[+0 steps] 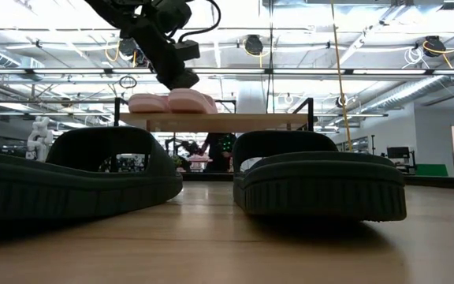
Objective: Pick and place slides into the shelf
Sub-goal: Put the pink slide on the shelf
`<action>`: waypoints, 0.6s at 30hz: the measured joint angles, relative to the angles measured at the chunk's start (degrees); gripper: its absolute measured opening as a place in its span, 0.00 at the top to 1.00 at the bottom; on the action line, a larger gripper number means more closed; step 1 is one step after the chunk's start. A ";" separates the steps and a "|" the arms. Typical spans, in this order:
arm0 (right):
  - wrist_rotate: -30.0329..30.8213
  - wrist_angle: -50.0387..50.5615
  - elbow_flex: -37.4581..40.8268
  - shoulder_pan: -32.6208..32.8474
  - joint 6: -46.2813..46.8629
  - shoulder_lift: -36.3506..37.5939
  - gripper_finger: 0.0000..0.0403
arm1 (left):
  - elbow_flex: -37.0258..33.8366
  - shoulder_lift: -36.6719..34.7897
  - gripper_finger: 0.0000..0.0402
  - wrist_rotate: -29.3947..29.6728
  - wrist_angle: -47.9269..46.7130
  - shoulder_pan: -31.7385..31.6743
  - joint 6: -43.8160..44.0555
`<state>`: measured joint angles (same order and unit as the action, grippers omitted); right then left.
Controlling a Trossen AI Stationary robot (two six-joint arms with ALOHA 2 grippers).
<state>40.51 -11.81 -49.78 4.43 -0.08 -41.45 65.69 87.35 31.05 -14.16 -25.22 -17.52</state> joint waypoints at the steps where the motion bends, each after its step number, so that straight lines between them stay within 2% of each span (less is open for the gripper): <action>1: 0.00 0.00 0.00 0.00 0.00 0.00 0.61 | 0.00 0.00 0.91 -0.05 -0.02 -0.12 0.00; 12: -0.04 0.00 0.00 0.00 0.02 0.02 0.61 | 0.09 -0.09 0.90 -4.14 -0.11 -1.67 1.60; 18: -0.04 0.02 0.00 0.00 0.04 0.01 0.62 | 0.09 -0.09 0.80 -5.09 -0.61 -1.79 2.49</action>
<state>40.47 -11.80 -49.78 4.43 -0.03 -41.45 65.78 87.26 25.96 -14.76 -27.01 -15.03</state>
